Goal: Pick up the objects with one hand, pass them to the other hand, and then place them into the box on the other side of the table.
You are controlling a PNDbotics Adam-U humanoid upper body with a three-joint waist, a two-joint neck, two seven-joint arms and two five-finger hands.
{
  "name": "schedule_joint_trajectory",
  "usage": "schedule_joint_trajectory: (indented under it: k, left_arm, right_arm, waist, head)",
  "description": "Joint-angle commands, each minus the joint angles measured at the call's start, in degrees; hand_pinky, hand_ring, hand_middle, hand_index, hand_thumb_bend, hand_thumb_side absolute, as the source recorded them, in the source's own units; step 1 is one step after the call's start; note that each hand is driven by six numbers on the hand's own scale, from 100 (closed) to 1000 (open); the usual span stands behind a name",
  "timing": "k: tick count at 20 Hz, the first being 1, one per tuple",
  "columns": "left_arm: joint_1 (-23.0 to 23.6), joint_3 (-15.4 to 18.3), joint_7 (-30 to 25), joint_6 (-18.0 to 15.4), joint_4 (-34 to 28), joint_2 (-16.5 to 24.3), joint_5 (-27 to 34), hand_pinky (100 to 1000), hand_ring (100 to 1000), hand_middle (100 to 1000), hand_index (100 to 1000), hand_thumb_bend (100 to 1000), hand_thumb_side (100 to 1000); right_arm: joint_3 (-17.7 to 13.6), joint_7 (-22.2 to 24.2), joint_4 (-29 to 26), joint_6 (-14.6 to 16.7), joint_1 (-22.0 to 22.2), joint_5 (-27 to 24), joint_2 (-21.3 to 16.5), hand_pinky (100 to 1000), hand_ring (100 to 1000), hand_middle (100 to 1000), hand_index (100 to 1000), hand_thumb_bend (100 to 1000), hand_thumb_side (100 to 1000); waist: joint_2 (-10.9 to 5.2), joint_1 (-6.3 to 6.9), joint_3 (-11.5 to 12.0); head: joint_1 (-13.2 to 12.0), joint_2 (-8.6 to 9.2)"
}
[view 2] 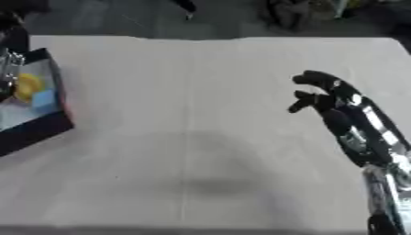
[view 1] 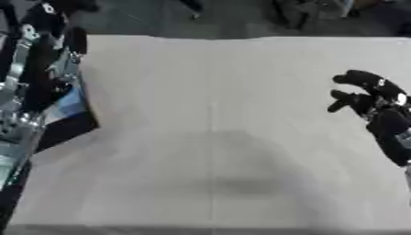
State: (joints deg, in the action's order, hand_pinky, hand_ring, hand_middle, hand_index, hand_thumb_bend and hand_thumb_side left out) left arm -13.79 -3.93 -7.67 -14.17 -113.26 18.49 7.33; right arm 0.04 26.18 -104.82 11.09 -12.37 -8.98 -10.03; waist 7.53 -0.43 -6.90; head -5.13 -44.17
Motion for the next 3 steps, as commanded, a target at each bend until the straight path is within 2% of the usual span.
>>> schedule_joint_trajectory:
  k: [1,3]
  left_arm:
    - [-0.1,-2.3,-4.0,2.9,-1.3,-3.8,3.9,1000,822,667,848,100,668]
    - [0.2,-3.3,-5.4,4.5,-1.3,-5.2,3.0,1000,827,677,868,100,677]
  right_arm:
    - [-0.2,-1.0,-1.2,1.6,0.0,1.9,0.0,937,617,824,874,521,584]
    - [0.1,-1.4,-1.2,1.9,0.3,2.6,0.4,935,613,823,871,514,576]
  waist:
    - [-0.99,0.17,0.0]
    - [-0.63,0.26,0.0]
  head:
    - [0.8,0.05]
    - [0.8,0.05]
